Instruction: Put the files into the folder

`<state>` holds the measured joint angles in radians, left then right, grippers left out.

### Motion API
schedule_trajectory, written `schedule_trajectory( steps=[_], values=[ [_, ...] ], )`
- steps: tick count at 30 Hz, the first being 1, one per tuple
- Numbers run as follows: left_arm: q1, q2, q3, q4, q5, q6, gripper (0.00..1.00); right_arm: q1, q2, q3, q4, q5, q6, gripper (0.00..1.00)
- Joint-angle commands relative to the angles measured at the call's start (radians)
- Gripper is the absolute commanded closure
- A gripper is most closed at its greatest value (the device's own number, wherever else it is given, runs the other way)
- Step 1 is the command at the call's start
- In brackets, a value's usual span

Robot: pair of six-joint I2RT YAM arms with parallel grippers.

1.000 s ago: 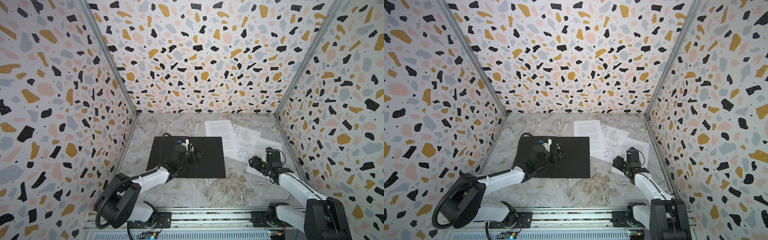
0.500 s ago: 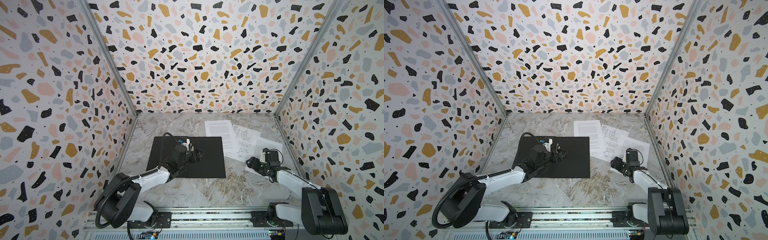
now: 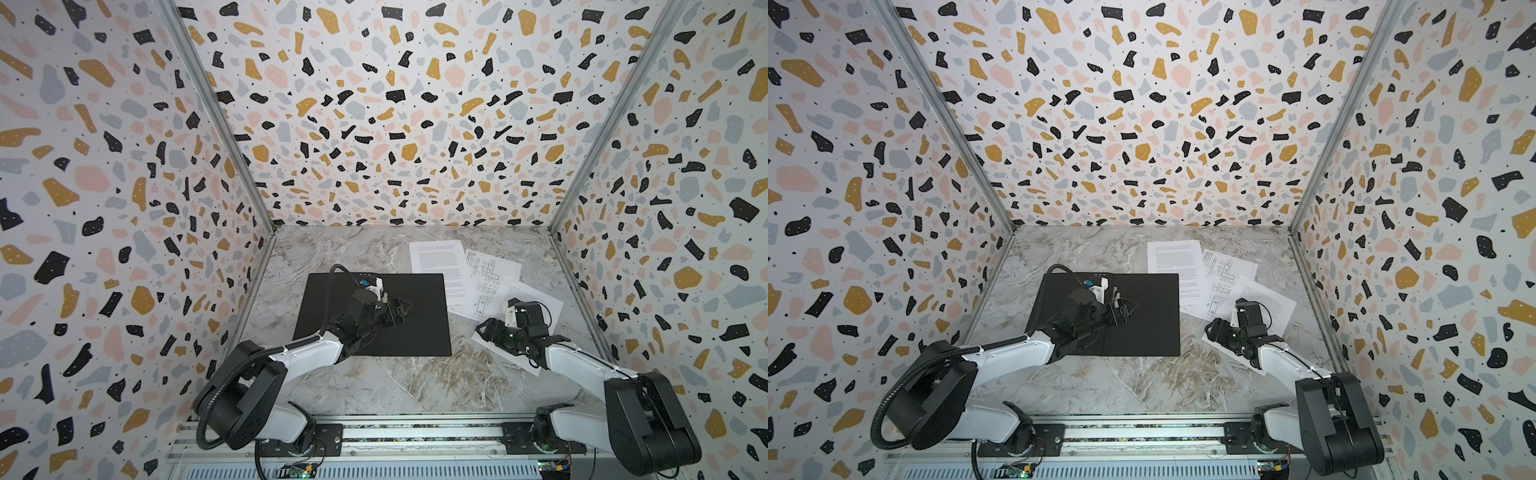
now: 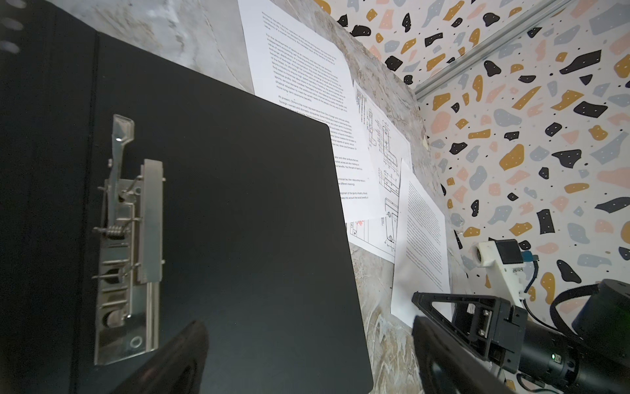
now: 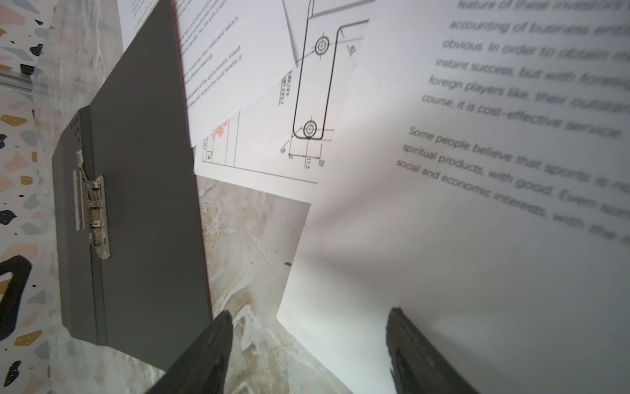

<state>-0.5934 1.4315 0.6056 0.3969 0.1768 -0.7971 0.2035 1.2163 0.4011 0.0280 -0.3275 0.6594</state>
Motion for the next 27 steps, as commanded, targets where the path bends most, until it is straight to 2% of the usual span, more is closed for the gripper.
schedule_trajectory(
  steps=[1, 4, 7, 9, 14, 19, 21, 27],
  values=[
    [-0.017, 0.036, 0.065, 0.049, 0.014, 0.014, 0.06, 0.031, -0.034, -0.007, -0.031, -0.025, 0.034, 0.30],
    [-0.037, 0.097, 0.121, 0.045, 0.031, 0.025, 0.06, 0.038, -0.055, 0.020, -0.090, -0.016, 0.023, 0.30],
    [-0.071, 0.168, 0.199, 0.025, 0.047, 0.048, 0.06, 0.017, -0.136, 0.034, -0.156, 0.049, -0.002, 0.27],
    [-0.104, 0.210, 0.260, -0.009, 0.046, 0.074, 0.06, -0.040, -0.201, 0.032, -0.195, 0.076, -0.009, 0.26],
    [-0.181, 0.305, 0.372, -0.041, 0.029, 0.102, 0.06, -0.260, -0.311, 0.012, -0.260, 0.068, -0.067, 0.23],
    [-0.238, 0.391, 0.460, -0.048, 0.020, 0.105, 0.06, -0.405, -0.290, 0.004, -0.268, 0.039, -0.112, 0.21],
    [-0.260, 0.432, 0.504, -0.058, 0.011, 0.108, 0.06, -0.441, -0.261, -0.011, -0.237, -0.005, -0.117, 0.20],
    [-0.305, 0.525, 0.604, -0.082, 0.016, 0.106, 0.06, -0.447, -0.198, -0.041, -0.172, -0.103, -0.123, 0.18]
  ],
)
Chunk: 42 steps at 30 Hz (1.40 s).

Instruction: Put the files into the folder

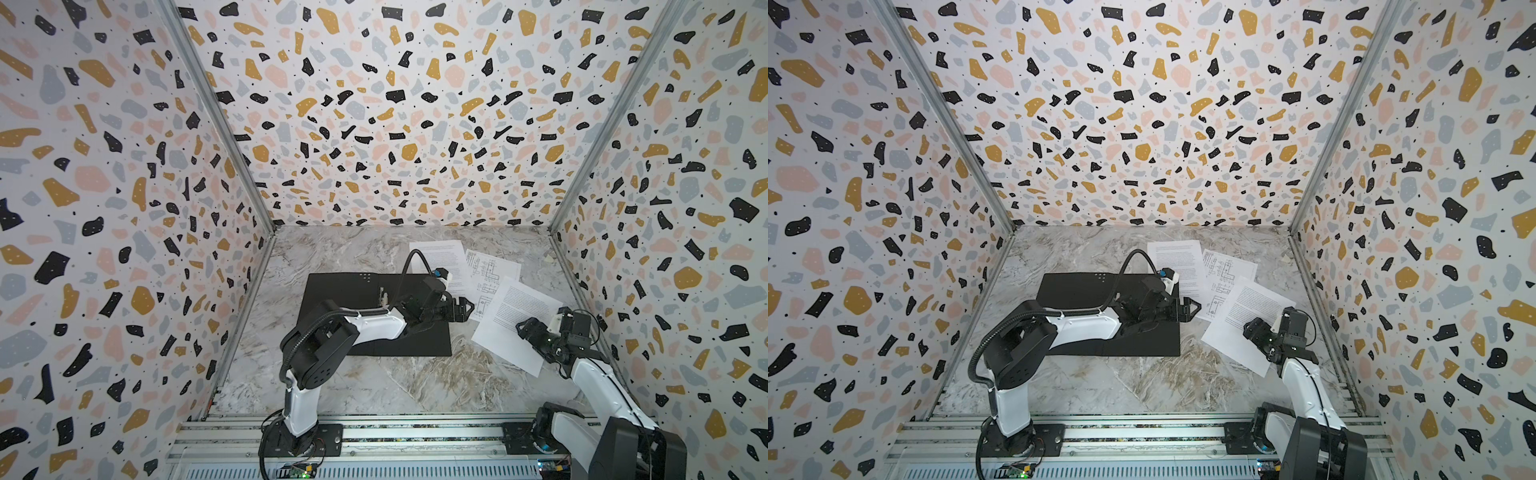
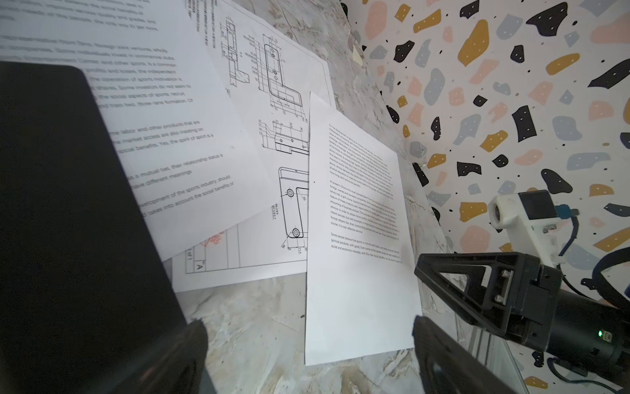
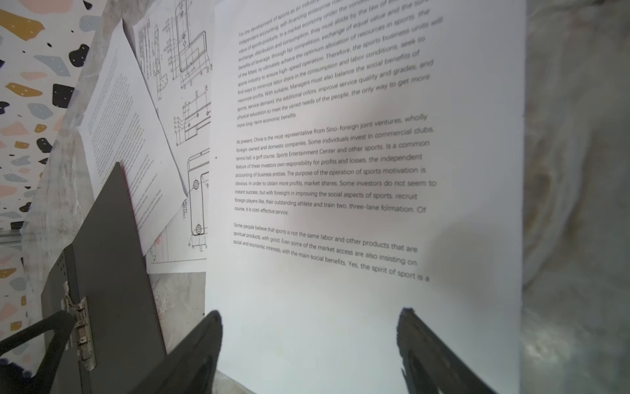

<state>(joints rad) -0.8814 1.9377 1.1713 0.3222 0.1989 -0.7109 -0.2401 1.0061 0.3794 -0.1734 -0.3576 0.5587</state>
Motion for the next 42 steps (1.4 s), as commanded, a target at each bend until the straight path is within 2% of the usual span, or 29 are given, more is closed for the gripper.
schedule_trajectory(
  steps=[1, 8, 14, 17, 21, 24, 28, 35, 42],
  values=[
    [-0.019, 0.024, 0.041, -0.008, -0.004, 0.019, 0.05, -0.003, 0.020, -0.029, 0.041, -0.090, -0.022, 0.18],
    [-0.020, 0.036, 0.043, -0.024, -0.015, 0.040, 0.05, 0.019, 0.035, -0.082, 0.068, -0.138, -0.024, 0.18],
    [-0.021, 0.070, 0.076, -0.036, -0.008, 0.048, 0.05, 0.138, 0.037, -0.115, 0.095, -0.138, 0.026, 0.20],
    [-0.022, 0.100, 0.114, -0.054, -0.001, 0.059, 0.05, 0.149, 0.012, -0.107, 0.063, -0.131, 0.029, 0.21],
    [-0.021, 0.145, 0.181, -0.122, -0.019, 0.108, 0.05, 0.111, -0.078, -0.057, -0.036, -0.049, -0.004, 0.18],
    [-0.021, 0.185, 0.244, -0.170, -0.037, 0.143, 0.05, 0.027, -0.113, -0.028, -0.075, -0.077, -0.036, 0.17],
    [-0.022, 0.236, 0.313, -0.208, -0.022, 0.154, 0.05, -0.022, -0.089, 0.003, -0.112, -0.055, -0.072, 0.16],
    [-0.044, 0.260, 0.321, -0.184, 0.018, 0.137, 0.04, -0.062, -0.027, -0.022, -0.044, -0.002, 0.044, 0.14],
    [-0.059, 0.285, 0.358, -0.229, -0.002, 0.168, 0.04, -0.072, -0.046, 0.003, -0.097, 0.067, 0.041, 0.14]
  ],
)
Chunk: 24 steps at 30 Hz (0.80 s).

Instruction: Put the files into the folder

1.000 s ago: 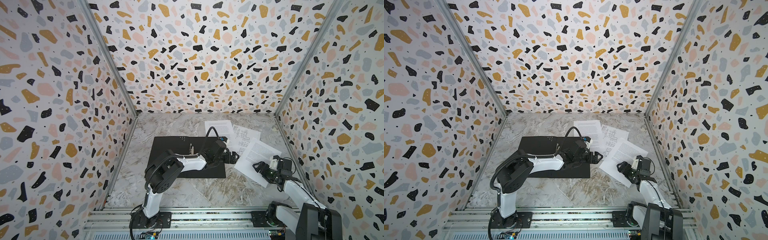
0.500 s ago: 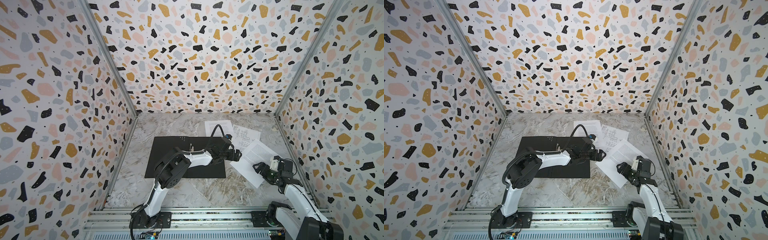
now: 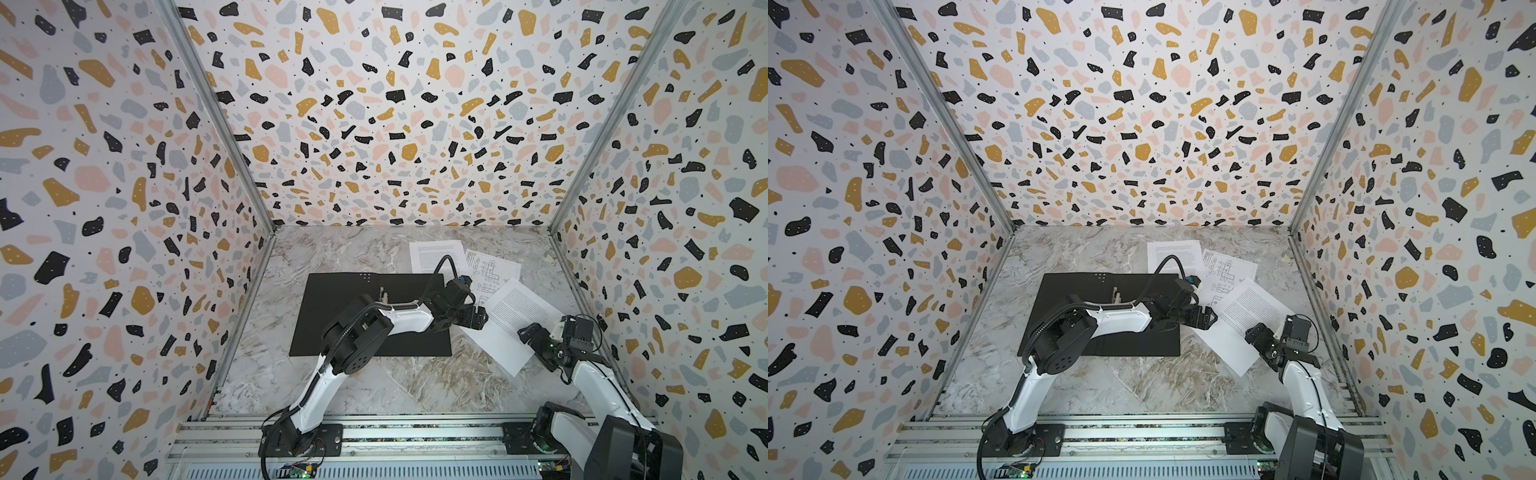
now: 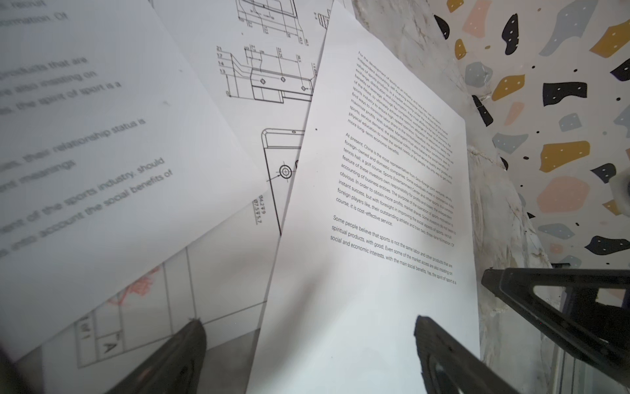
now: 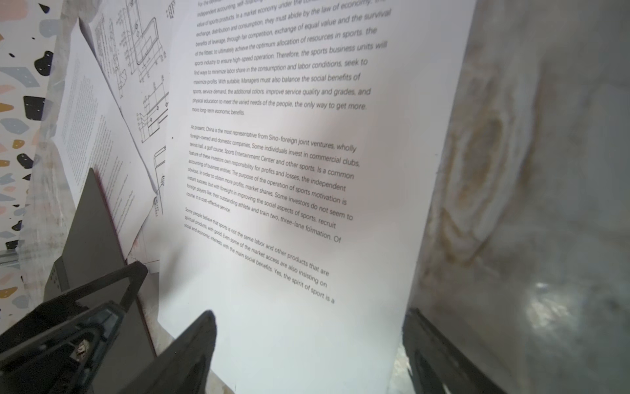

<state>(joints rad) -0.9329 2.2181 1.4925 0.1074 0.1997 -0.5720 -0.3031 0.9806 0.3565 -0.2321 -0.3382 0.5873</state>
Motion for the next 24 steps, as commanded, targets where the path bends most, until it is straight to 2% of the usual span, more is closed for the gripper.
schedule_trajectory(
  steps=[1, 9, 18, 24],
  values=[
    [-0.012, 0.005, 0.036, -0.014, -0.003, 0.031, 0.04, -0.013, -0.023, 0.024, -0.041, 0.054, 0.011, 0.14],
    [-0.032, 0.007, 0.039, -0.034, -0.033, 0.052, 0.04, -0.033, -0.001, 0.015, -0.055, 0.078, 0.002, 0.14],
    [-0.053, 0.034, 0.056, -0.062, -0.032, 0.068, 0.04, -0.036, 0.076, -0.018, 0.023, -0.048, 0.004, 0.14],
    [-0.066, 0.051, 0.067, -0.077, -0.024, 0.078, 0.04, -0.038, 0.078, -0.051, 0.069, -0.103, 0.035, 0.14]
  ],
)
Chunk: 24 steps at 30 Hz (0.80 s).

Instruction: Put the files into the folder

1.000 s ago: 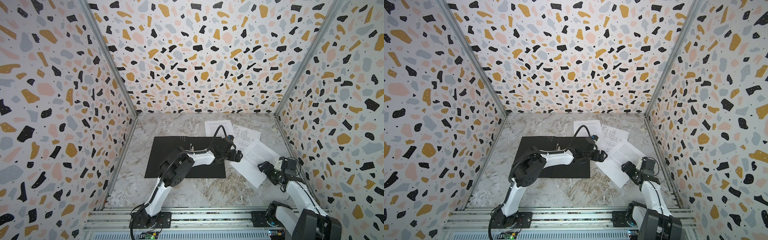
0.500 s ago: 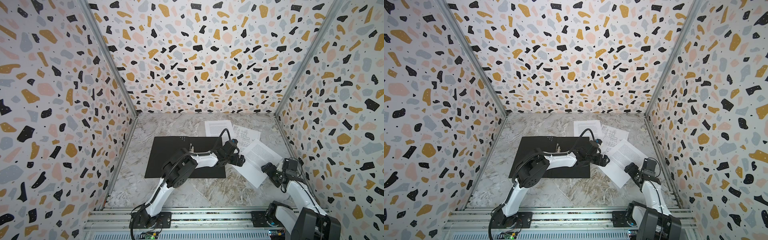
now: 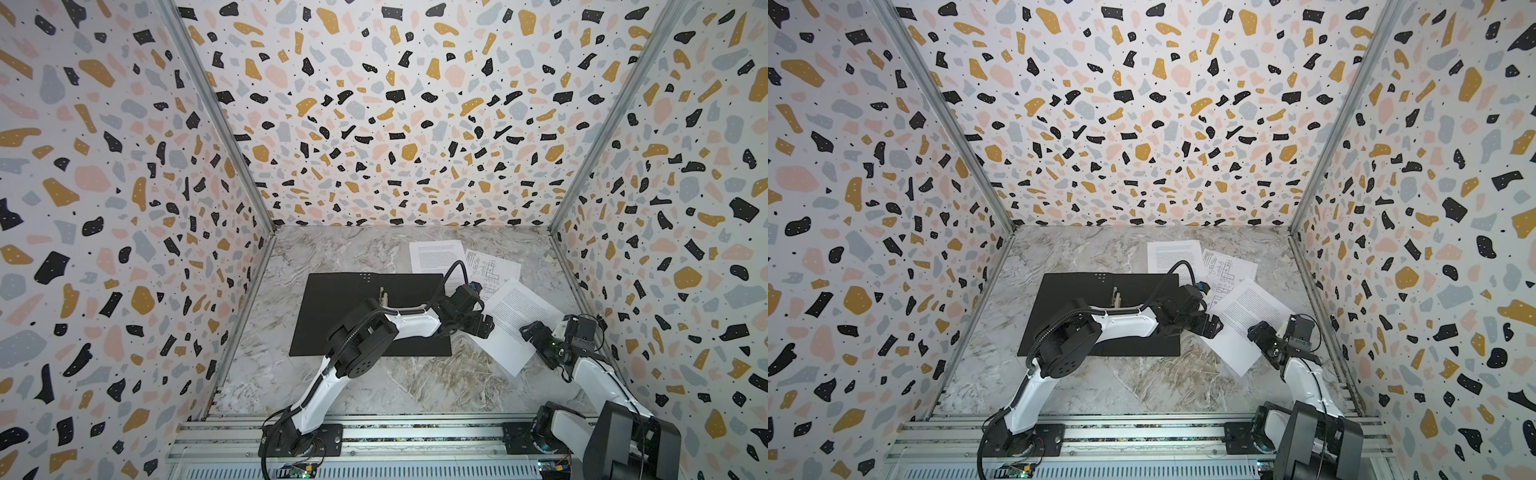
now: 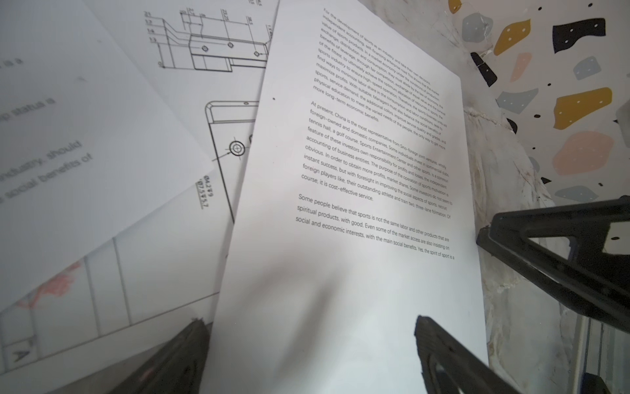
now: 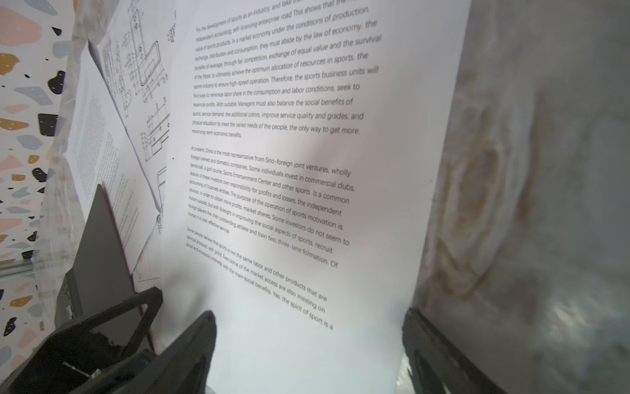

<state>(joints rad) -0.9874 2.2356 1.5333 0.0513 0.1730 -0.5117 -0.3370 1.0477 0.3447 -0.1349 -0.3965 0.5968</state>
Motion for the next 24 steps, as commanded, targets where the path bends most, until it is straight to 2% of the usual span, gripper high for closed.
schedule_trajectory(
  steps=[1, 15, 24],
  values=[
    [-0.014, 0.037, 0.030, -0.024, 0.006, 0.020, 0.04, -0.002, 0.010, -0.046, -0.019, -0.055, 0.030, 0.14],
    [-0.020, 0.043, -0.004, 0.006, 0.043, -0.003, 0.04, -0.005, 0.050, -0.077, 0.090, -0.196, 0.066, 0.15],
    [-0.029, 0.041, -0.020, 0.022, 0.043, -0.007, 0.04, -0.005, 0.103, -0.079, 0.124, -0.205, 0.072, 0.18]
  ],
)
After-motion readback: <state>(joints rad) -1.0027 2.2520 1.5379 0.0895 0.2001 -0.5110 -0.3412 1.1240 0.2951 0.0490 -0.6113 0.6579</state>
